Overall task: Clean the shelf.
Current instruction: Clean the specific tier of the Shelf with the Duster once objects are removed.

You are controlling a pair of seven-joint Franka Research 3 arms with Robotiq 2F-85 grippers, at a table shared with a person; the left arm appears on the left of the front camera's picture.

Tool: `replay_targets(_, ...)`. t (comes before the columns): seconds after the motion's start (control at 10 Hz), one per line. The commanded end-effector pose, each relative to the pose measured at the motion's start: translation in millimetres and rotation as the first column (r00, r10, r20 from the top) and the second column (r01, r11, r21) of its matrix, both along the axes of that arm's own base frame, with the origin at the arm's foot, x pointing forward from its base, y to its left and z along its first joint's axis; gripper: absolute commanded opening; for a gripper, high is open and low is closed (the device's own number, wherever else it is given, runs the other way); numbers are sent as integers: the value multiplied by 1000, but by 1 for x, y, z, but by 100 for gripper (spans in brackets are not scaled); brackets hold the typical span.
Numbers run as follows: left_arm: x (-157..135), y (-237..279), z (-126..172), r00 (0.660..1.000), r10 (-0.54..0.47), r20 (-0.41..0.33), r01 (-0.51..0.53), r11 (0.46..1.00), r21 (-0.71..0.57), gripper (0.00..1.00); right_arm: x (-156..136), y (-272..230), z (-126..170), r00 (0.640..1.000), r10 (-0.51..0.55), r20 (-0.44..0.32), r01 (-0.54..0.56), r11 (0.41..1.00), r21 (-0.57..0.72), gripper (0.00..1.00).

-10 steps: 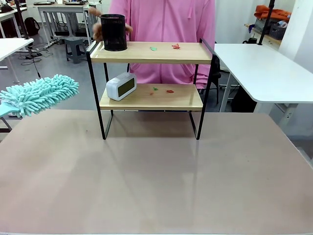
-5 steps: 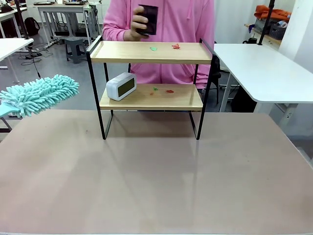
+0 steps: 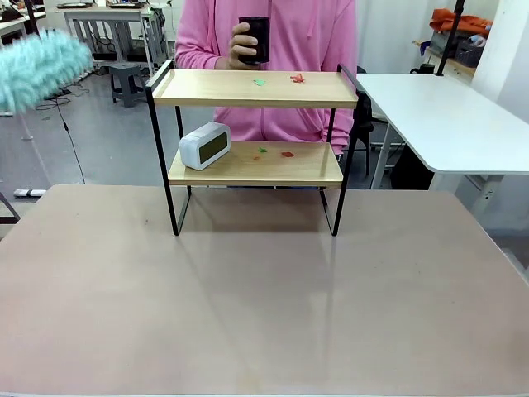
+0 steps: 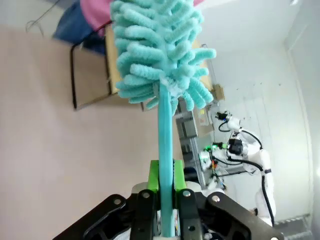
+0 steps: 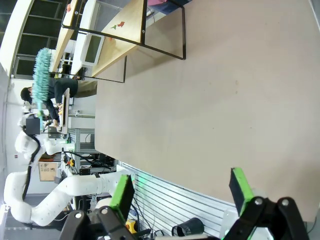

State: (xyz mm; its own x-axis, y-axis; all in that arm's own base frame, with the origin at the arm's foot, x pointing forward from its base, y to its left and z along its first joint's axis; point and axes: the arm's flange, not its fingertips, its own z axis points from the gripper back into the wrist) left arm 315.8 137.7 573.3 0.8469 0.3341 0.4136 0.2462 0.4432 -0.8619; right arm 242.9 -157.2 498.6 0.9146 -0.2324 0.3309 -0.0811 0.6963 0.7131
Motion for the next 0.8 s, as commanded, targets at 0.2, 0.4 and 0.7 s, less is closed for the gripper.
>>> replay_targets(0.2,35,-115,71,995,-67,69,54,982,180,12,1,-1,1,1000,14,28,-14,1000,14,100)
replay_targets(0.4,46,-189,64,987,-159,-10,155,944,291,12,1,-1,1,1000,14,28,-14,1000,14,100)
replay_targets(0.7,35,-176,70,988,-150,47,134,962,238,12,1,-1,1,1000,14,28,-14,1000,14,100)
